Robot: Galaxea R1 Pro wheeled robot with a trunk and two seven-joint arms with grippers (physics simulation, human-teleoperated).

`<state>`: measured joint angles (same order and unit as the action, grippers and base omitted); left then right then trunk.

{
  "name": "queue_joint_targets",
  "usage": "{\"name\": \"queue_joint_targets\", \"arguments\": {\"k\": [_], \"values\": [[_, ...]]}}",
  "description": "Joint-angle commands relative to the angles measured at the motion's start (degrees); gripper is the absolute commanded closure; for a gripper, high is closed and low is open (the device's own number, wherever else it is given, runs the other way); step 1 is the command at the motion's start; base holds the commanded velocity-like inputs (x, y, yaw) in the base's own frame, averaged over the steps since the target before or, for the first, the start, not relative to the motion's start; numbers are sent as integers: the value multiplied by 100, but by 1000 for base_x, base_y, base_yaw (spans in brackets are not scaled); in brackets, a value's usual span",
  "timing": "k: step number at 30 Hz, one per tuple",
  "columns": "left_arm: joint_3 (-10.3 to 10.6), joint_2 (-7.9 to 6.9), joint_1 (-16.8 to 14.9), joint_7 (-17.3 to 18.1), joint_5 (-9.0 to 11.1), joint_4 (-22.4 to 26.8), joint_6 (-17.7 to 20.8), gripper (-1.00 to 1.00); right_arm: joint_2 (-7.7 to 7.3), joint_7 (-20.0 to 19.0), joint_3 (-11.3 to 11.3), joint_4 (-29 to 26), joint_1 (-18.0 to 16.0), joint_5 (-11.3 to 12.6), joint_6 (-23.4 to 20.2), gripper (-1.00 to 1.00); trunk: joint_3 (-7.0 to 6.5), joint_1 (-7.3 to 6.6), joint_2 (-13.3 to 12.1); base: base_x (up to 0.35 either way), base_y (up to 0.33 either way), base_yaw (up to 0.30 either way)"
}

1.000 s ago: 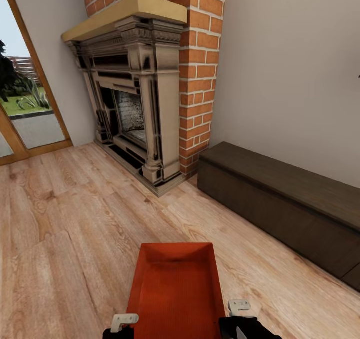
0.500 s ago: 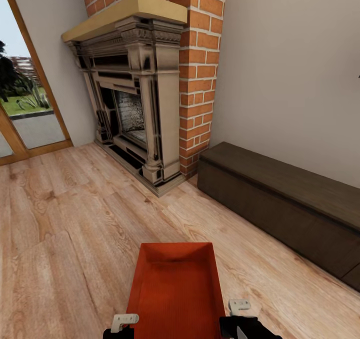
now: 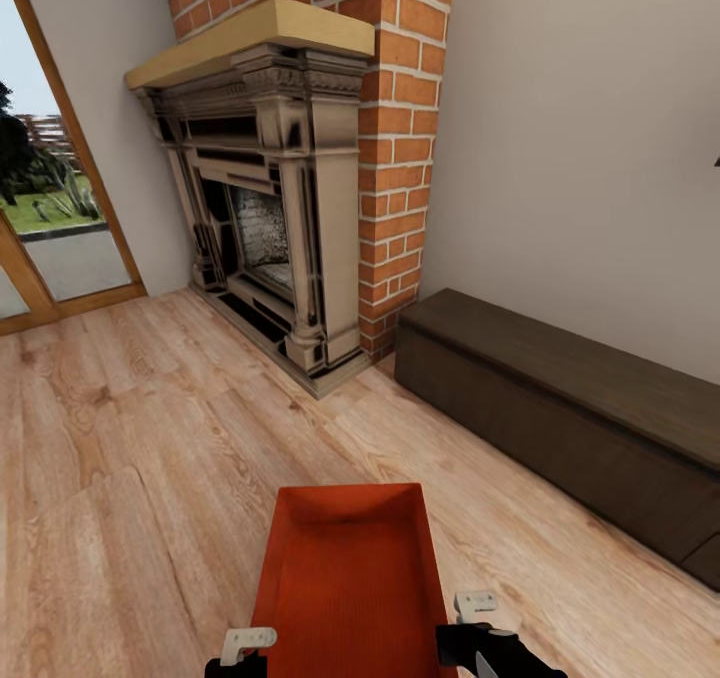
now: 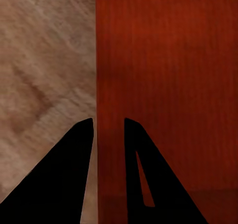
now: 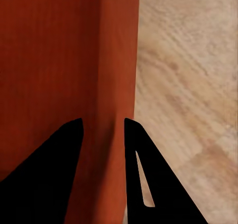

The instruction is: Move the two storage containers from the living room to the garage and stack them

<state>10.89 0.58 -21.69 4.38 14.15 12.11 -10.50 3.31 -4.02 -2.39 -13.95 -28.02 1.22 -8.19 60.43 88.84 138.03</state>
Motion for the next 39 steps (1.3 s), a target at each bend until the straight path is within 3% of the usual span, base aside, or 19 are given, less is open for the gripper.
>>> {"name": "queue_joint_targets", "arguments": {"k": [1, 39], "values": [[89, -8, 0, -23, 53, -15, -22, 100, -6, 11, -6, -18, -2, -41, -26, 100, -14, -24, -40, 0, 0, 0], [89, -5, 1, -21, 53, -32, -22, 100, -13, -2, 5, -23, -2, -43, -4, 100, -696, -858, -1564, 0, 0, 0]]}}
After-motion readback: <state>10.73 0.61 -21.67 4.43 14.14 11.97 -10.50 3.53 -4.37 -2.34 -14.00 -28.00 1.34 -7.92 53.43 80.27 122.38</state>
